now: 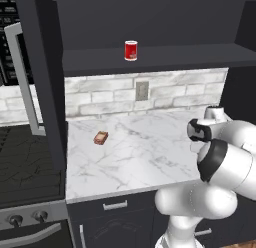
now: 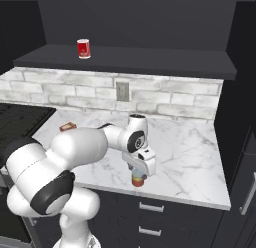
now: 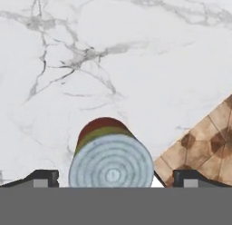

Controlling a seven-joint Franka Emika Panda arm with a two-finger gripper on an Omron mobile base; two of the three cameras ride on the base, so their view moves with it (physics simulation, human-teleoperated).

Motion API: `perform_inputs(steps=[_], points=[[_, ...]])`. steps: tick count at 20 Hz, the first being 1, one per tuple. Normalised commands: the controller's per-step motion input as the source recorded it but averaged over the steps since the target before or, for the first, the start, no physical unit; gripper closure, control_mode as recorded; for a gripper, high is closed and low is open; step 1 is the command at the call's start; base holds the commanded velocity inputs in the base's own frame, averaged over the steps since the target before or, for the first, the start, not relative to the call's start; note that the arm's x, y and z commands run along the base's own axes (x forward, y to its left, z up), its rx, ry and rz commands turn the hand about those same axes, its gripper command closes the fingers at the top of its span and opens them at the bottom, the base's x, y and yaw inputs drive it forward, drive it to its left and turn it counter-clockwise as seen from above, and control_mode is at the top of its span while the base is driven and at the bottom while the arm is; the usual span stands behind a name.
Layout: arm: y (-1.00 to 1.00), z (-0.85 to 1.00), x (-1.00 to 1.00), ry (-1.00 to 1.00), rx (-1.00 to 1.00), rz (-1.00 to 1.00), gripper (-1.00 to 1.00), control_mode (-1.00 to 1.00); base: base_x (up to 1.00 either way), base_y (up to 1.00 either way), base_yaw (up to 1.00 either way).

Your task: Restock the canned food cabinet by taking the new fresh canned food from the counter and placing it in the cabinet. Then, take the old canned food from the cabinet and place it on the counter.

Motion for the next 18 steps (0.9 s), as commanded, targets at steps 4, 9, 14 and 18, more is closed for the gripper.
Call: perform_inputs(steps=[4, 9, 14, 18], points=[[0.0, -0.26, 0.0, -0.03, 0.0, 0.01, -1.0, -1.0, 0.0, 0.0, 0.0], [0.0, -0.24, 0.0, -0.03, 0.0, 0.01, -1.0, -1.0, 0.0, 0.0, 0.0], [0.0, -0.18, 0.0, -0.03, 0.0, 0.01, 1.0, -1.0, 0.0, 0.0, 0.0], [0.0, 0.0, 0.0, 0.0, 0.0, 0.0, 1.0, -1.0, 0.0, 0.0, 0.0]])
